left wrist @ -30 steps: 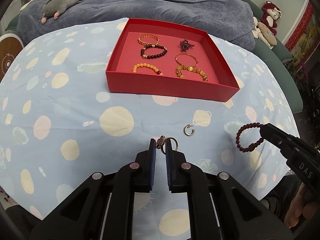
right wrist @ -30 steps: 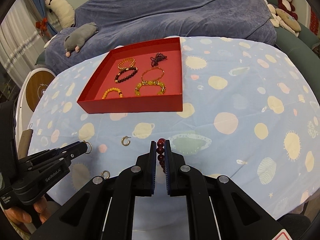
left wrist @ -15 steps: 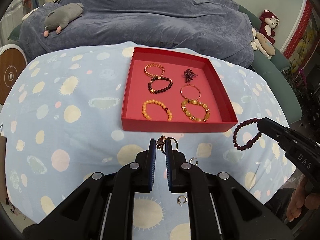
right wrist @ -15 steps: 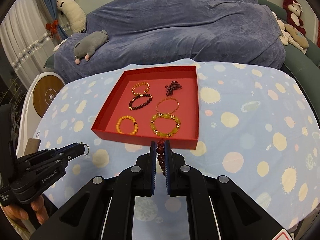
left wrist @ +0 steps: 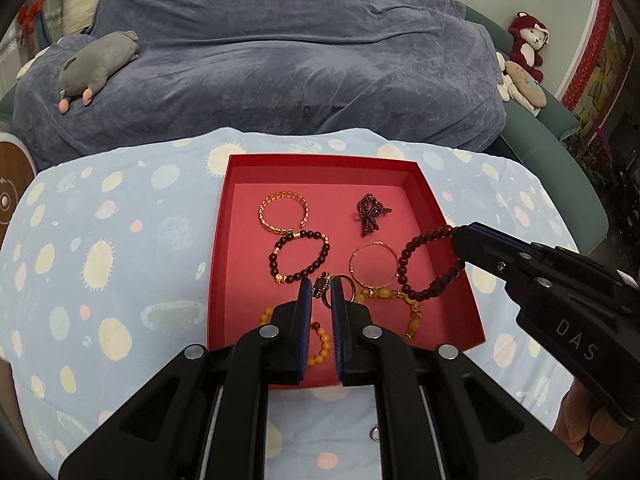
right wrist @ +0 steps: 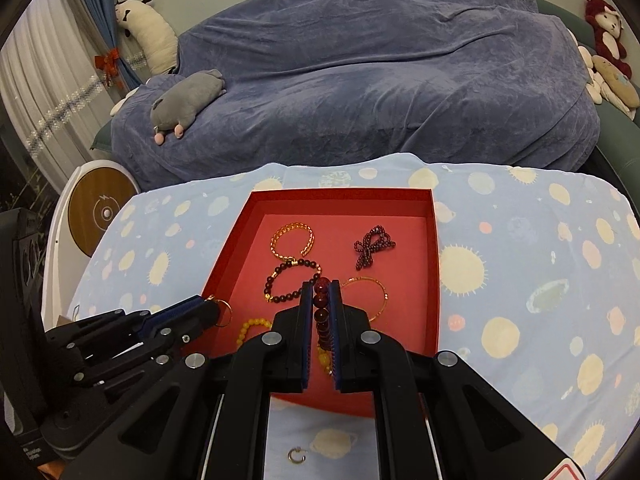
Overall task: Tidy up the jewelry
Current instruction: 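Carry the earring and dark red bracelet over the red box, then lower both pieces into the red box and open both tools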
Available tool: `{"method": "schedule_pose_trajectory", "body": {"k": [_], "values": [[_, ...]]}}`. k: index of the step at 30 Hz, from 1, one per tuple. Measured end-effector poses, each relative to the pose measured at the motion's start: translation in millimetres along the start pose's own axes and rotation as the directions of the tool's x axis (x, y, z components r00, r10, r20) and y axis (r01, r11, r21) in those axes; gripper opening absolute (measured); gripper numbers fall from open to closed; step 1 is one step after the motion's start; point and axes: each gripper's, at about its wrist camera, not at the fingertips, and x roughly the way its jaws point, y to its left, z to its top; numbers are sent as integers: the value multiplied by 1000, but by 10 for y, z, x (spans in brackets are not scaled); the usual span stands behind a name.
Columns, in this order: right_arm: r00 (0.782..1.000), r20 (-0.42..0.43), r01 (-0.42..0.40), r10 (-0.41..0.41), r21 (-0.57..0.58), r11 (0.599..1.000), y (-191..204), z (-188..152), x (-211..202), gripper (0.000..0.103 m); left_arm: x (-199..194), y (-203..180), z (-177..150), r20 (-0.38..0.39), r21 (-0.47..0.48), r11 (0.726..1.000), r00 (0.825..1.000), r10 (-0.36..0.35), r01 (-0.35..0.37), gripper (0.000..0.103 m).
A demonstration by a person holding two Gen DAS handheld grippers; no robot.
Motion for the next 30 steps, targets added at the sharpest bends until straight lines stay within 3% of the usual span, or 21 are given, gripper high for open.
{"method": "schedule_pose_trajectory", "body": {"k": [15,30], "values": [[996,-84,3,1,47,999,-268,114,833,7,826,122,180,-94,-11,999,995,38,-39,9],[989,-130,79,-73,45,996,-492,14,1061,7,1087,178,106,-139,-29,998,989,47,-51,9]]}}
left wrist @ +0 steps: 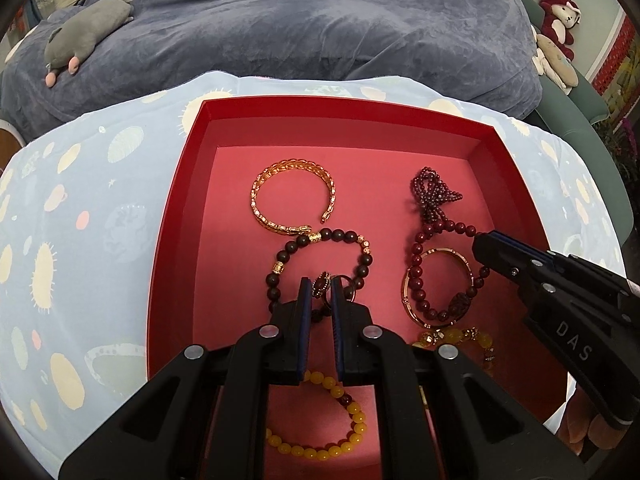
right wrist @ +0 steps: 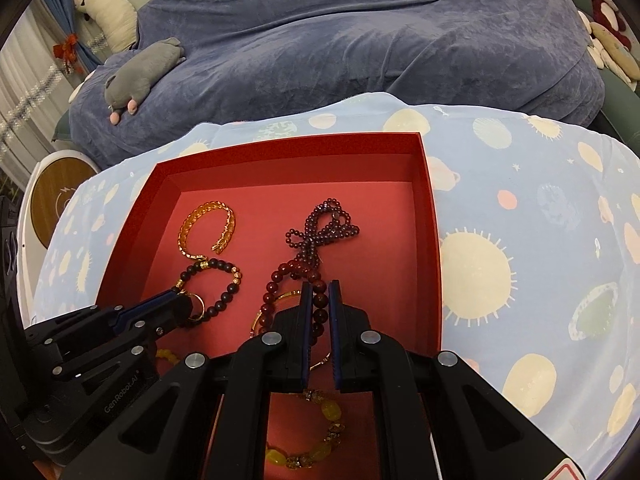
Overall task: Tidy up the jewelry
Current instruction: 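Lower both pieces into the red box and open both tools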
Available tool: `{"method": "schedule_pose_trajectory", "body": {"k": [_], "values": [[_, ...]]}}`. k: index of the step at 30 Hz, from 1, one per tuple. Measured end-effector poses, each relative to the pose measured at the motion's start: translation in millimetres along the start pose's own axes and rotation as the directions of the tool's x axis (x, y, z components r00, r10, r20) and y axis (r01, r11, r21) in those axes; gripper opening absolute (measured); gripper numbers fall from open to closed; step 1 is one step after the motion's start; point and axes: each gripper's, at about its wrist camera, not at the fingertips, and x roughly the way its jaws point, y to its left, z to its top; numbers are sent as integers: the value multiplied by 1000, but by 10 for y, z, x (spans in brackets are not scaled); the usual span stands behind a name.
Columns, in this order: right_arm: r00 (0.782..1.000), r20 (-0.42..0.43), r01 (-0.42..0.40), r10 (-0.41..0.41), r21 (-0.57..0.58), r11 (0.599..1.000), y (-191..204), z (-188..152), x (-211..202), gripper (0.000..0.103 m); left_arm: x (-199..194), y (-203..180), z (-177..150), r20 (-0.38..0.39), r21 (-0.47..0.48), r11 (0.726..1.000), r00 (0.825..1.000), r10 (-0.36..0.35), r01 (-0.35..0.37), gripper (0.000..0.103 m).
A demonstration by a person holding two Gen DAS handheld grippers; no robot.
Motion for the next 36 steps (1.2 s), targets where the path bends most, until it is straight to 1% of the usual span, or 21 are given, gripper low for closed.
{"method": "schedule_pose_trajectory", "body": {"k": [7,12,17,25,28,31,33,35,36], "values": [[1000,0,2,-2,-5,1000,-13,-55,-6,7,-6,46,-30,0,-18,1000,1000,-1,1,9],[1000,10,-20,21,-5,1000,23,-111,-80,7,-102,89,-53,20,-32,999,999,-25,26,9],[1000,-3,1,-1,-25,1000,62,-143,-44,7,-45,52,-85,-1,-19,1000,1000,-6,6,9],[1000,-11,5,-6,-30,1000,44,-227,-68,7,-78,61,-98,2,-23,1000,1000,-7,7,10],[1000,7,17,-17,-26,1000,52,-232,-109,10,-98,48,-91,8,-12,1000,1000,-6,6,10],[1000,17,23,-23,-22,999,63,-214,-150,15,-131,19,-81,20,1,1000,1000,1,-1,10],[999,36,26,-25,-20,999,75,-203,-217,28,-178,7,-73,38,-2,1000,999,7,-7,14],[998,56,27,-26,-20,999,85,-200,-299,33,-228,4,-59,47,-18,1000,999,19,-18,40],[998,60,26,-25,-21,999,95,-204,-338,34,-268,8,-60,59,-25,999,998,21,-20,41]]}}
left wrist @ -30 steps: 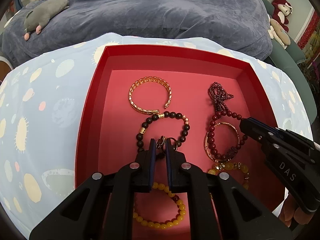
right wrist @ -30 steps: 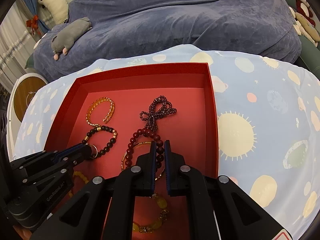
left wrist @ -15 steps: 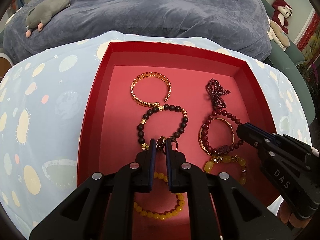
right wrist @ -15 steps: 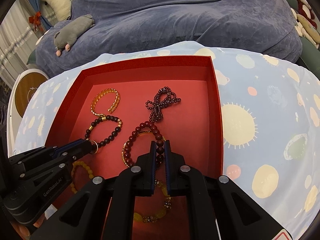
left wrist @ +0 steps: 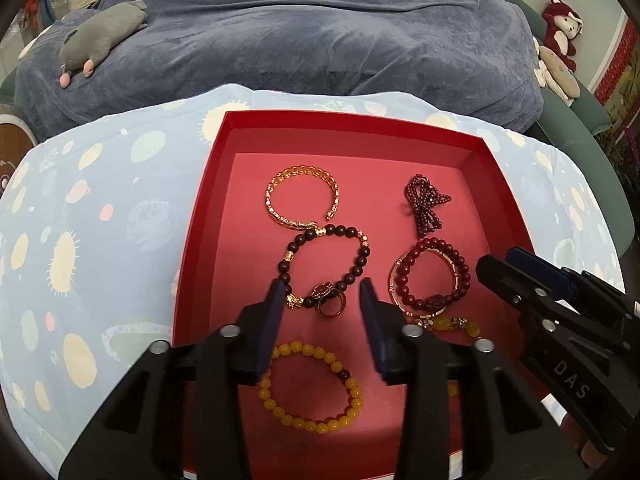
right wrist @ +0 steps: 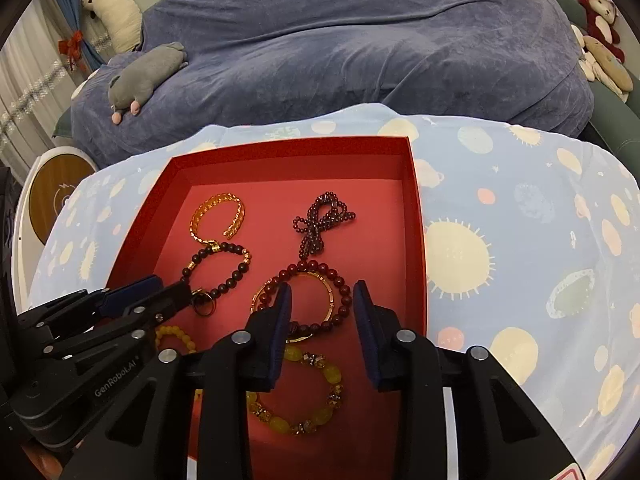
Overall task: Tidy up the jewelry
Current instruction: 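Lower both pieces into the red box and open both tools, then move both tools back toward the remaining gold hoop earrings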
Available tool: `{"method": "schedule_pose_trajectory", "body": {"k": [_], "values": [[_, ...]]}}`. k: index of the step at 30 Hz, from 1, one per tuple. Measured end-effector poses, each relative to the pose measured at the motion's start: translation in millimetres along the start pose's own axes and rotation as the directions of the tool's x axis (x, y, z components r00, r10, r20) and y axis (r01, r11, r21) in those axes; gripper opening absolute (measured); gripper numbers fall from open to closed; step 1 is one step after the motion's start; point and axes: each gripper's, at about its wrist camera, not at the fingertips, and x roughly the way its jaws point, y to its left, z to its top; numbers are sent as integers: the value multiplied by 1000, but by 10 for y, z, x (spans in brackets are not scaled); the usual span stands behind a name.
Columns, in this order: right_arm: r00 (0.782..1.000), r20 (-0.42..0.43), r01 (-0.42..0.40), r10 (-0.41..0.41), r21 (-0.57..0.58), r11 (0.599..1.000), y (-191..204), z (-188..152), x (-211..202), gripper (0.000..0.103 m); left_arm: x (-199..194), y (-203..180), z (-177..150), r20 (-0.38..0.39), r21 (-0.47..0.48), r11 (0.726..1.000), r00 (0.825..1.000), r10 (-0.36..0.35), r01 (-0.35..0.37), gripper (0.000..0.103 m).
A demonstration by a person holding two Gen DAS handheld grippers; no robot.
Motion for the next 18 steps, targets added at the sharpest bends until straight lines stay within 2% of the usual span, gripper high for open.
{"method": "schedule_pose_trajectory", "body": {"k": [9,15,18], "values": [[1000,24,-10,10,-10,1000,103,-140,-356,34,-361,-31,-153,35,11,1000,999,5,-6,45],[1000,22,-11,11,-16,1000,161,-380,-604,34,-615,-70,-409,44,28,1000,999,4,-5,46],[1000,20,-4,5,-19,1000,178,-513,-717,35,-743,-85,-559,51,29,1000,999,6,-8,51]]}}
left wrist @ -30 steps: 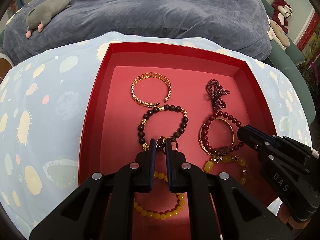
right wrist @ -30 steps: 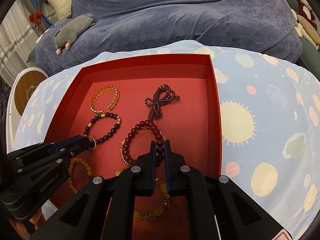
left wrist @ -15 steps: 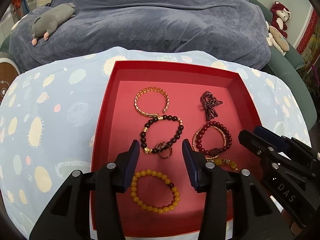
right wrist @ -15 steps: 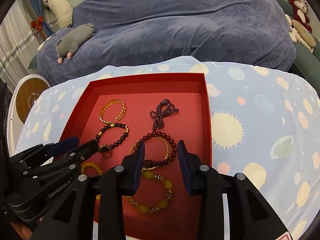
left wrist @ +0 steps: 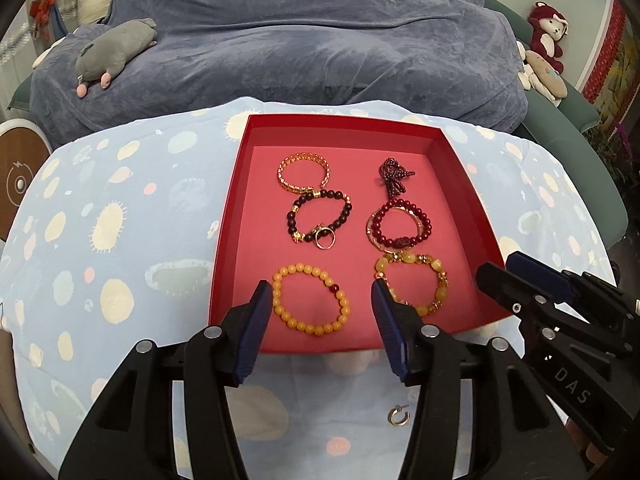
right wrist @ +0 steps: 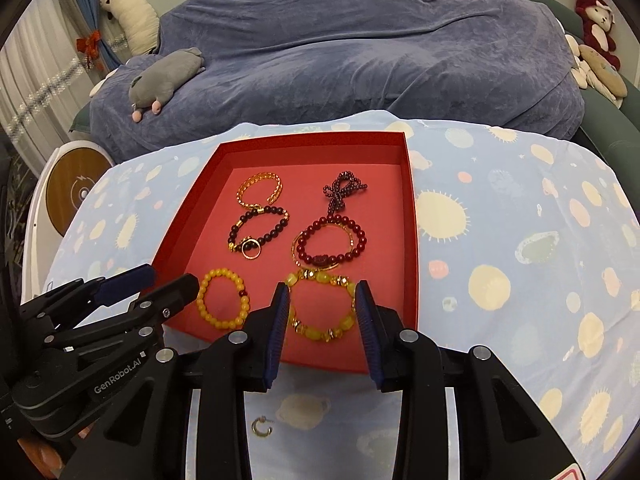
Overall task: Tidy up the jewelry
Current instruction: 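Move both tools back toward the remaining gold hoop earrings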
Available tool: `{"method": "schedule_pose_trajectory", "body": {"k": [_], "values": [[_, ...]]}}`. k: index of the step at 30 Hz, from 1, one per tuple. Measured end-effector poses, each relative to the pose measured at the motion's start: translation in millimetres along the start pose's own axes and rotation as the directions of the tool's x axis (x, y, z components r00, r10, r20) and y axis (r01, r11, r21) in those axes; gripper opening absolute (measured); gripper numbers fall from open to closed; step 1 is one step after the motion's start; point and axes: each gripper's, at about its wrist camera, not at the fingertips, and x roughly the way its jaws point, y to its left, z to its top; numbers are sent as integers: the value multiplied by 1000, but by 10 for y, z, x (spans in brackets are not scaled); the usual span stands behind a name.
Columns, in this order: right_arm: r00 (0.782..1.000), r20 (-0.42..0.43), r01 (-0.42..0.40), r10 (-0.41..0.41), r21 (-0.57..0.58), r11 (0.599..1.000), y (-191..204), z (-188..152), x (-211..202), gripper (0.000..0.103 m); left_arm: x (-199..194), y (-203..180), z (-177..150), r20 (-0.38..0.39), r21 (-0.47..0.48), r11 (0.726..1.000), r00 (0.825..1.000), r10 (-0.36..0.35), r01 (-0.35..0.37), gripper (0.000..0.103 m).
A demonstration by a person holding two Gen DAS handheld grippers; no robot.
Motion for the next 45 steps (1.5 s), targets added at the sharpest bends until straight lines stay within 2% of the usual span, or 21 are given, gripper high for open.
{"method": "schedule_pose_trajectory", "body": {"k": [3,5,13,24,30,40,45], "values": [[1000,0,1,-1,3,1000,20,-153,-102,40,-126,-13,-159,3,4,1000,1000,0,0,54],[1000,-7,5,-5,2,1000,30,-264,-154,40,-196,-15,-280,1,4,1000,1000,-3,3,56],[999,-40,24,-24,0,1000,67,-721,-317,40,-363,-34,-765,-33,-18,1000,999,-6,6,57],[996,-84,33,-30,31,999,35,-1329,-463,41,-504,-166,-1301,-60,3,1000,998,-14,14,60],[993,-110,50,-44,48,998,-41,-1587,-484,41,-431,-166,-1622,-95,3,1000,995,-3,3,60],[991,-127,55,-44,81,995,-152,-1692,-467,41,-275,-230,-1685,-96,4,1000,995,10,-9,59],[990,-134,52,-42,74,996,-129,-1689,-442,41,-202,-246,-1676,-102,7,1000,995,14,-13,47]]}}
